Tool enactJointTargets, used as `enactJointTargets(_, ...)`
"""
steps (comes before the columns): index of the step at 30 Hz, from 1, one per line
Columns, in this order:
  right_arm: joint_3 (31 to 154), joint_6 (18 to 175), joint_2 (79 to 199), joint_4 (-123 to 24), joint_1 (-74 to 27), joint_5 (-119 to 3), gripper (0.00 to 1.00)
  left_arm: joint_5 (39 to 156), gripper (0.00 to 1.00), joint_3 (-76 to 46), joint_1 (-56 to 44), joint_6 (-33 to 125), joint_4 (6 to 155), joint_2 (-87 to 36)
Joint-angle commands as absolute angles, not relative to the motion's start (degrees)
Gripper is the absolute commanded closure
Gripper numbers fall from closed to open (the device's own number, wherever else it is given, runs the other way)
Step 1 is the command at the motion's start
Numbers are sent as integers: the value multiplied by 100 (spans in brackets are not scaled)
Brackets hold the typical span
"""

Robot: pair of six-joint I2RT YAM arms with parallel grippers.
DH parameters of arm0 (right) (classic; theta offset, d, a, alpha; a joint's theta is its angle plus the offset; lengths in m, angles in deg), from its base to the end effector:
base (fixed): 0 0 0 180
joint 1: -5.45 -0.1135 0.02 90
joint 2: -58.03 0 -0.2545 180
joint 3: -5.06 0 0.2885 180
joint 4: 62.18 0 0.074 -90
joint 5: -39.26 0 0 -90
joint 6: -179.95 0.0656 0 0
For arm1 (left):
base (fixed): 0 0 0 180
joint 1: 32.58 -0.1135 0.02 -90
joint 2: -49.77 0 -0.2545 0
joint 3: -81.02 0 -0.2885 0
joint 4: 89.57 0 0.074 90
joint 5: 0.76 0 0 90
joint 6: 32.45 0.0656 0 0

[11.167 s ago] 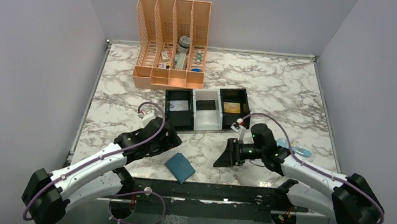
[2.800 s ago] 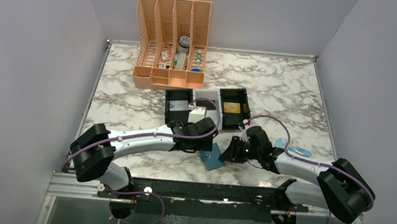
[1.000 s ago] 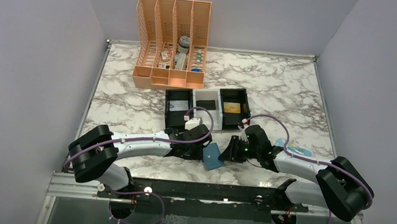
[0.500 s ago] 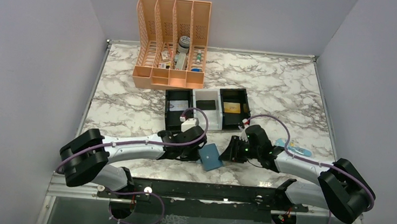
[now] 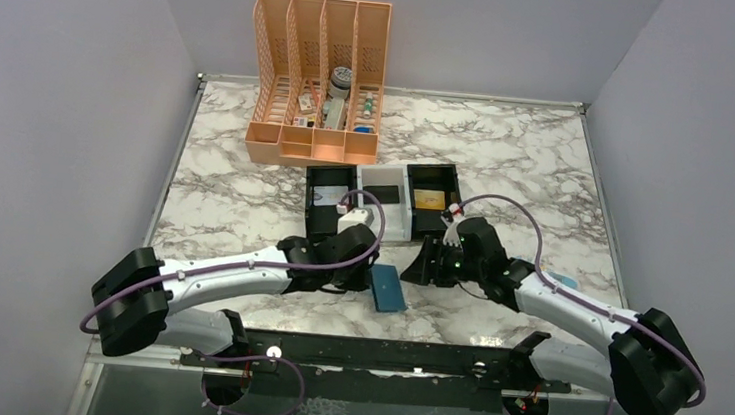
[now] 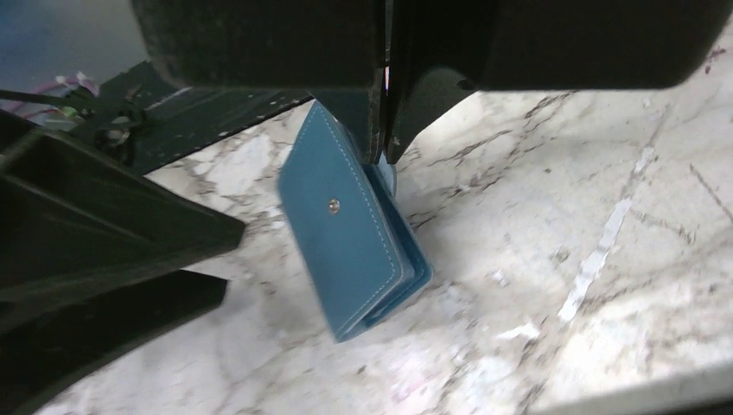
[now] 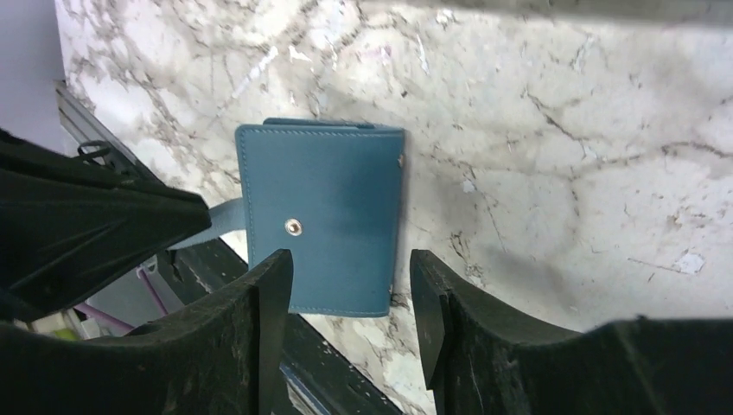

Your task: Take the credit cards out of the card holder

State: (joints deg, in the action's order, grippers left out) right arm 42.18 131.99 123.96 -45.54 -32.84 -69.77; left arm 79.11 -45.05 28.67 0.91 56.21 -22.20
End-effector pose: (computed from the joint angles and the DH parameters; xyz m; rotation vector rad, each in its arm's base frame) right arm 0.1943 0.1806 0.1099 -0.0922 2.5735 1.0078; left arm 0.1546 -0.2578 0.1566 0.0257 2.5837 -0.6381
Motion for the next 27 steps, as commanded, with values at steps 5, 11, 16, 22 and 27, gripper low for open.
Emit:
enactJointTargets(5,4277,13335,11443,-3939,-3305,-5703,47,8316,100,-3561,2896,1195,5618,-2212)
enactJointTargets(11,4089,13412,10619,-3632,-3305,-5109,44,8432,100,-3556,2960,1253,5977,-2454)
enactJointTargets(16,4122,13352,10808,-3628,-3297,-5512,44,7985,100,-3913,2965,975,5519,-2554)
enactJointTargets(22,4044,13169,11124,-4422,-3304,-6529,44,7361,100,-4618,2930,23,4879,-1863)
enactJointTargets(27,4134,12987,11488,-5079,-3300,-7364,46,7251,100,-5173,2864,-499,4713,-1352)
